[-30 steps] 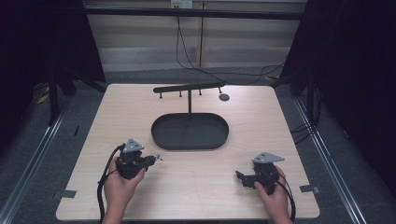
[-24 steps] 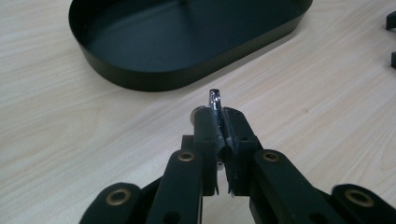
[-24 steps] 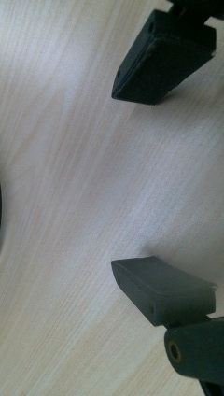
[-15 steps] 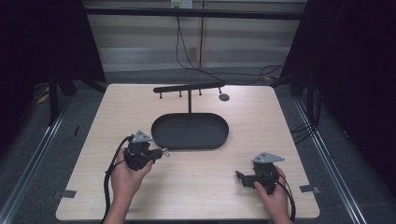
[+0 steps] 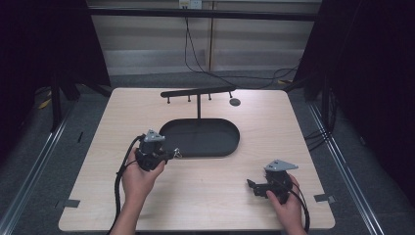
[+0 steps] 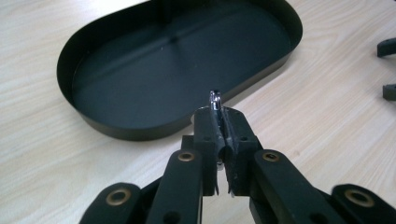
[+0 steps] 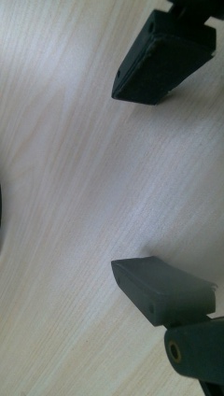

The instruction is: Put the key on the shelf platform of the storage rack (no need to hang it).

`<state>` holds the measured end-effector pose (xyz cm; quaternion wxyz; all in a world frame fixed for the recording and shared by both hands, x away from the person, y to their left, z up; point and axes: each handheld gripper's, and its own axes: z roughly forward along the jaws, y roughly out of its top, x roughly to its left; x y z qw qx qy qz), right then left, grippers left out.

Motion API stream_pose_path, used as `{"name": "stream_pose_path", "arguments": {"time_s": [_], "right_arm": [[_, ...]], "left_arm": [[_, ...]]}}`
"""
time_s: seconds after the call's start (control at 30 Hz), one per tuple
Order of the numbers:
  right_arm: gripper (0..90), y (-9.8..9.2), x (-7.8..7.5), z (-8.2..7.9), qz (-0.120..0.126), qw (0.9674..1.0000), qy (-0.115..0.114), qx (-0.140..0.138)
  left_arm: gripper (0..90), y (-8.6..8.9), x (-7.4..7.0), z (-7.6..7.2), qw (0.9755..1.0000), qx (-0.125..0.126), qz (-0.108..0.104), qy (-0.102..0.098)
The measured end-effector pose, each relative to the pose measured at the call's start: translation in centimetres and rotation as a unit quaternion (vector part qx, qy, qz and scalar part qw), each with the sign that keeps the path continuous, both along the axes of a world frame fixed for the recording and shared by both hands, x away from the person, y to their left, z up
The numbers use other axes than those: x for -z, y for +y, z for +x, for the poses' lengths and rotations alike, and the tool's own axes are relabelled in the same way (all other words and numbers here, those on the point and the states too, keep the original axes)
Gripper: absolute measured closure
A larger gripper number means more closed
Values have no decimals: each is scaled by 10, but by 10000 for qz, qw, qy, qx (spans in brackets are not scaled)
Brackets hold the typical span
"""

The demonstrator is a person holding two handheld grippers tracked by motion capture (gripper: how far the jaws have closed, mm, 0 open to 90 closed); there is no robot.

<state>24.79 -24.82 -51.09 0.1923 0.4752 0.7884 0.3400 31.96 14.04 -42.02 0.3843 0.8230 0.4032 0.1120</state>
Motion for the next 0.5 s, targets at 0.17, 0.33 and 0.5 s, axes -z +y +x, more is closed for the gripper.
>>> {"name": "stream_pose_path", "arguments": {"time_s": [0.17,0.33,0.5], "right_arm": [[148,0,0,0,0,10000,0,0],[148,0,0,0,-3,10000,0,-4],[148,0,0,0,1,10000,0,0]], "left_arm": [[852,-7,-3,6,10000,-22,-32,-28],[852,-12,-5,13,10000,-28,-8,-50],[852,-18,-5,19,9998,-143,-4,-124]]}}
